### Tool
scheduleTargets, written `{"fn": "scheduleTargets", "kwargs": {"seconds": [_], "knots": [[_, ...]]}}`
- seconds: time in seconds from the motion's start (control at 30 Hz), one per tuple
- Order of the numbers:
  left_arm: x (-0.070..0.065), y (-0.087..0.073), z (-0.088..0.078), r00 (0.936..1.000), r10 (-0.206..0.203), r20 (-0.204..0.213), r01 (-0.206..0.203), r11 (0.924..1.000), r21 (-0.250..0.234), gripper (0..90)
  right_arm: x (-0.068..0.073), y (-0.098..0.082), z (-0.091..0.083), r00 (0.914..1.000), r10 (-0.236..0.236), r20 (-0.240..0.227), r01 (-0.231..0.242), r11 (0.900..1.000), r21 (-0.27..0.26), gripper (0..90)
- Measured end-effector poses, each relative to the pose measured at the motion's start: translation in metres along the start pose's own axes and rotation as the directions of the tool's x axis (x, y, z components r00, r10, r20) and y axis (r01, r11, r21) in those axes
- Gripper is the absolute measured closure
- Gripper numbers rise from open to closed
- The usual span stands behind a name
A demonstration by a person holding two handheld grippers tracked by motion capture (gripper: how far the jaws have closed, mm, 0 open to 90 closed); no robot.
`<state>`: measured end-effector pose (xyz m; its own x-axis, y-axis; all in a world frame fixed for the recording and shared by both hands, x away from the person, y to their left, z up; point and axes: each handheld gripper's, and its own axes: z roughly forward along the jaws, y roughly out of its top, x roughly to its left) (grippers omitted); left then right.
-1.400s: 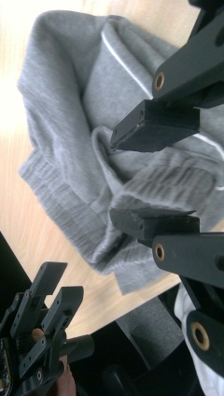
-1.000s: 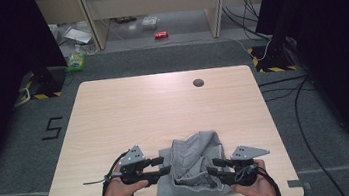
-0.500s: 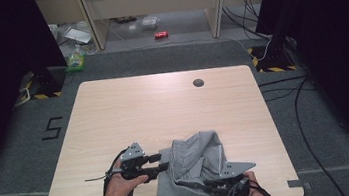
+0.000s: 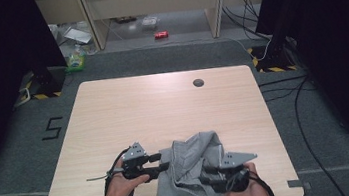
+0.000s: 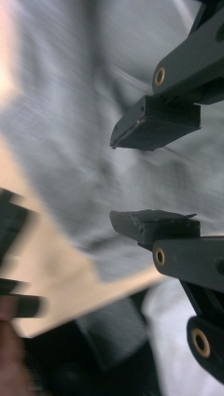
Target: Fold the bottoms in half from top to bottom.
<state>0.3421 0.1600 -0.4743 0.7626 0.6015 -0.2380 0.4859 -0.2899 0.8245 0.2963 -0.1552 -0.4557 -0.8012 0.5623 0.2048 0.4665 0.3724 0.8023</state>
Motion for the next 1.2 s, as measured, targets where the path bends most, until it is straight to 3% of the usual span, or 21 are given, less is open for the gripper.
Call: {"fn": "scheduleTargets", "kwargs": {"seconds": [0.1, 0.27, 0.37, 0.43, 0.57, 0.67, 0.73, 0.8, 0.9, 1.03, 1.2], "knots": [[0.003, -0.001, 0.0, 1.0, -0.006, -0.006, 0.006, 1.0, 0.006, 48.3, -0.011, 0.027, 0.01, 0.9997, -0.01, 0.021, 0.01, 1.0, -0.017, 52.3], [0.006, -0.003, -0.001, 0.9999, -0.01, -0.004, 0.01, 0.9999, 0.014, 48.0, -0.026, 0.059, 0.043, 0.9985, -0.01, 0.053, 0.01, 1.0, 0.012, 43.8], [0.006, -0.003, -0.002, 0.9999, -0.013, -0.002, 0.013, 0.9997, 0.019, 47.7, -0.031, 0.072, 0.062, 0.9981, 0.001, 0.061, -0.002, 1.0, 0.018, 41.2], [0.007, -0.004, -0.002, 0.9999, -0.014, -0.003, 0.014, 0.9997, 0.021, 47.4, -0.033, 0.079, 0.074, 0.9982, -0.007, 0.059, 0.004, 0.999, 0.043, 38.9], [0.008, -0.005, -0.002, 0.9998, -0.019, -0.004, 0.019, 0.9995, 0.024, 46.6, -0.038, 0.086, 0.096, 0.9983, 0.021, 0.055, -0.026, 0.995, 0.098, 36.8], [0.01, -0.006, -0.003, 0.9997, -0.026, -0.005, 0.026, 0.9993, 0.029, 46.0, -0.041, 0.088, 0.109, 0.9979, 0.033, 0.055, -0.039, 0.992, 0.12, 41.8], [0.01, -0.007, -0.002, 0.9996, -0.028, -0.003, 0.029, 0.9991, 0.03, 45.7, -0.043, 0.087, 0.113, 0.9988, 0.031, 0.038, -0.036, 0.991, 0.128, 57.9], [0.011, -0.008, -0.002, 0.9996, -0.028, -0.004, 0.028, 0.999, 0.035, 45.6, -0.044, 0.085, 0.112, 0.9994, 0.018, 0.03, -0.022, 0.991, 0.13, 67.2], [0.012, -0.008, -0.002, 0.9995, -0.032, -0.006, 0.032, 0.9989, 0.034, 45.2, -0.043, 0.083, 0.099, 0.9996, 0.023, 0.016, -0.024, 0.996, 0.088, 79.9], [0.01, -0.007, -0.003, 0.9994, -0.033, -0.007, 0.033, 0.9991, 0.028, 45.2, -0.032, 0.076, 0.068, 0.9999, -0.003, 0.012, 0.003, 1.0, 0.027, 83.7], [0.004, -0.005, -0.003, 0.9999, -0.017, 0.003, 0.017, 0.9995, 0.026, 45.0, -0.007, 0.05, 0.02, 0.9993, -0.035, 0.009, 0.035, 0.999, -0.016, 84.5]]}}
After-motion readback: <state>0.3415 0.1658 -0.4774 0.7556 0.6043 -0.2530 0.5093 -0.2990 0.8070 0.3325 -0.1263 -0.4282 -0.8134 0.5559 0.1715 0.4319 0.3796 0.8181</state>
